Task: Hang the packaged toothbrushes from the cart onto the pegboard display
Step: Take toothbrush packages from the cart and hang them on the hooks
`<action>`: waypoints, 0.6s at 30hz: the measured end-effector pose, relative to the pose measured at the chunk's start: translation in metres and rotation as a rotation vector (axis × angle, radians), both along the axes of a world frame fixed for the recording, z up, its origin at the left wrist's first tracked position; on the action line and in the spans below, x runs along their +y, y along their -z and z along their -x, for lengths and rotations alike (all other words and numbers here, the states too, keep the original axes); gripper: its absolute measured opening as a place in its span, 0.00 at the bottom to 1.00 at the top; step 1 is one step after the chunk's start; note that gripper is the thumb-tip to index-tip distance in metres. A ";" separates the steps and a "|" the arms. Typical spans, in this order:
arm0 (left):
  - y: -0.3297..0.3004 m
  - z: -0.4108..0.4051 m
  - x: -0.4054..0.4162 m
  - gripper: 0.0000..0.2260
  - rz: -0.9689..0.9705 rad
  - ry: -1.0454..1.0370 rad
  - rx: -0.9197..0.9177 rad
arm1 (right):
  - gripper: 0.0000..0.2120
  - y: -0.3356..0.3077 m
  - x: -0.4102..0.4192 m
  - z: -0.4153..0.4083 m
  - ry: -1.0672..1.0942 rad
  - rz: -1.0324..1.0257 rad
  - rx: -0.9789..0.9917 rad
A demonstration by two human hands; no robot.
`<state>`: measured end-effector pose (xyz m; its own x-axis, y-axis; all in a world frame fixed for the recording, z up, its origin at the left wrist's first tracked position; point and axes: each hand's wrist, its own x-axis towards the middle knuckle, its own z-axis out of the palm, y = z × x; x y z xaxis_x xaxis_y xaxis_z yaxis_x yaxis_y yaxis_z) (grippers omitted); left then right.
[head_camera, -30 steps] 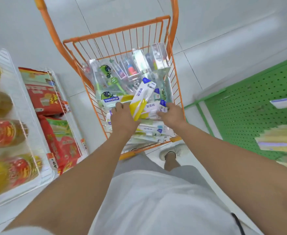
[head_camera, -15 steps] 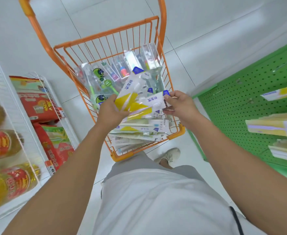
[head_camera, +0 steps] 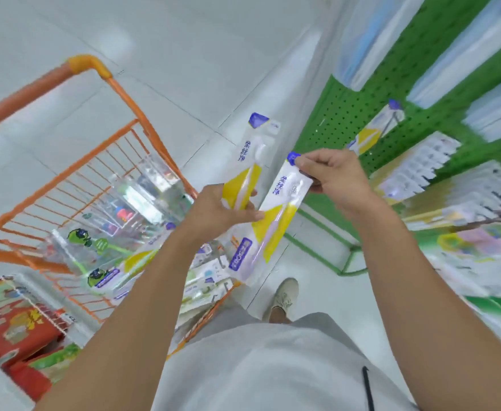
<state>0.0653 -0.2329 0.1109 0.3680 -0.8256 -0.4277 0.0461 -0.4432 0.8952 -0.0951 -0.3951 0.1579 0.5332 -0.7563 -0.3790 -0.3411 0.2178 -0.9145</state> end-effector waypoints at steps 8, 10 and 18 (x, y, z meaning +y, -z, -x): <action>-0.003 0.066 -0.076 0.13 -0.022 0.009 0.143 | 0.09 0.013 -0.029 0.064 0.276 -0.236 -0.119; -0.002 0.078 -0.088 0.15 -0.040 0.002 0.170 | 0.08 0.024 -0.027 0.084 0.185 -0.310 -0.105; 0.020 0.114 -0.118 0.11 -0.169 -0.141 -0.041 | 0.08 0.067 -0.051 0.119 0.266 -0.240 -0.062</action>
<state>-0.0485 -0.3510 0.0909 0.4945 -0.6824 -0.5383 0.0838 -0.5790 0.8110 -0.2142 -0.4463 0.0913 0.3570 -0.7650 -0.5360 -0.1893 0.5027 -0.8435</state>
